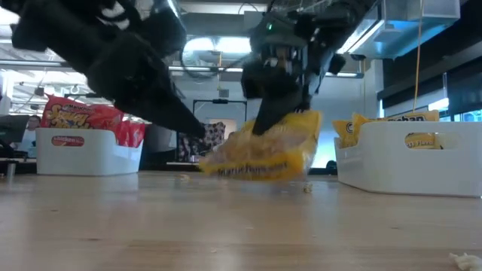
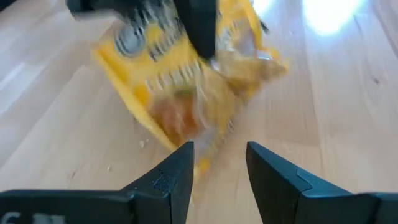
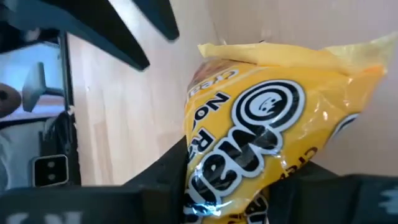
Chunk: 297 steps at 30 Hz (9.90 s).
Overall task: Sort Maruchan noodles
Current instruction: Put the right yellow noodle into the bottom white bin, then put the yellow noodle into the bottom white bin
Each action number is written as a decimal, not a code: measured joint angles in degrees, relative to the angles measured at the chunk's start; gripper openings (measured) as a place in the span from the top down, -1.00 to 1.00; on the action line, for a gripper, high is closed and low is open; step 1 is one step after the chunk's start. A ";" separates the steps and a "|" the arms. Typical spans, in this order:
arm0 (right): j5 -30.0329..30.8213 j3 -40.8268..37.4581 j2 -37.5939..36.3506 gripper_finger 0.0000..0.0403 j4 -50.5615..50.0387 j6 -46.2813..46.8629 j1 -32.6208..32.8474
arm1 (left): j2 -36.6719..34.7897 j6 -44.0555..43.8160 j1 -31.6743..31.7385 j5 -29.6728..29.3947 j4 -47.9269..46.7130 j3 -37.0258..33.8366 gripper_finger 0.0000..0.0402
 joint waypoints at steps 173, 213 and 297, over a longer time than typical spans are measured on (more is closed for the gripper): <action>13.15 -22.64 -32.40 0.01 15.71 -46.08 -15.10 | 18.67 14.62 58.38 25.27 -58.80 39.40 0.30; 25.77 -22.62 -32.40 -0.11 11.28 -26.71 7.43 | 2.68 4.57 25.94 2.75 -71.23 39.14 0.25; 23.45 -22.64 -23.55 -0.58 16.56 -26.95 7.43 | 3.87 13.34 40.06 64.43 -32.98 9.38 0.87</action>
